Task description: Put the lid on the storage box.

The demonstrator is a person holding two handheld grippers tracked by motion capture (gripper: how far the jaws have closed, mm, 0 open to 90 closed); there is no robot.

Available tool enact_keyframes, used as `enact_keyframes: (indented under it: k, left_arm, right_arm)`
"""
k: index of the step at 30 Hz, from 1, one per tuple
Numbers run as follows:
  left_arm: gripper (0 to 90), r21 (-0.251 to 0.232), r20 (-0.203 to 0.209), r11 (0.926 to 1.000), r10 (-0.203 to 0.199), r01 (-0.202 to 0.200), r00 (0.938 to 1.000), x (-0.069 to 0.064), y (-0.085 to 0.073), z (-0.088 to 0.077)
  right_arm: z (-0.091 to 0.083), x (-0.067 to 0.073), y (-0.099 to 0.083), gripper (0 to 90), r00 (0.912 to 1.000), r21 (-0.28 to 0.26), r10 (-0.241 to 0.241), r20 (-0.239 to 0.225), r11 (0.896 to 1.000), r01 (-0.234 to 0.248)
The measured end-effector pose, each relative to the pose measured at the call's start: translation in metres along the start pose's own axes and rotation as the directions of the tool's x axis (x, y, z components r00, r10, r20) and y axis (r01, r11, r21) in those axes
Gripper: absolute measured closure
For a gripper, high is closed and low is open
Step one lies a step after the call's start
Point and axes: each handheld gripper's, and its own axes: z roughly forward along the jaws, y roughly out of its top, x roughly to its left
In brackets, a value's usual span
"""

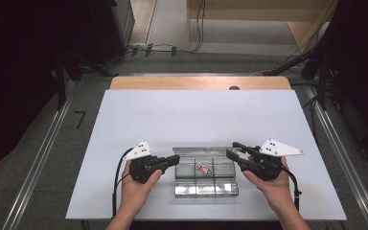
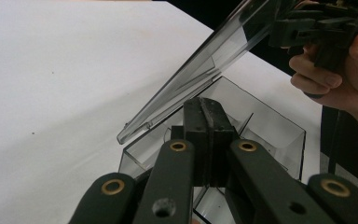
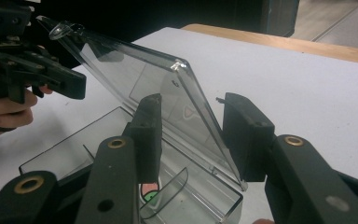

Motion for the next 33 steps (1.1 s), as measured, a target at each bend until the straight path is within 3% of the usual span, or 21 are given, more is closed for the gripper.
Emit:
enact_keyframes:
  k: [17, 25, 33]
  left_arm:
    - [89.8, -0.009, 0.015, 1.0000, -0.004, 0.004, 0.9999, 0.000, 0.000, 0.001]
    - [89.8, -0.001, 0.023, 0.9999, -0.010, 0.010, 0.9997, 0.001, -0.001, 0.002]
    - [89.8, -0.001, 0.025, 1.0000, -0.010, 0.010, 0.9997, 0.001, -0.001, 0.002]
  right_arm:
    - [-0.004, 0.003, -0.004, 52.7, 1.0000, 0.012, -0.003, -0.009, 1.000, 0.003]
    - [-0.007, 0.003, -0.004, 42.0, 0.9996, 0.015, 0.001, -0.028, 1.000, -0.001]
    - [-0.016, -0.002, -0.008, 41.2, 0.9997, 0.025, 0.022, -0.006, 0.999, -0.022]
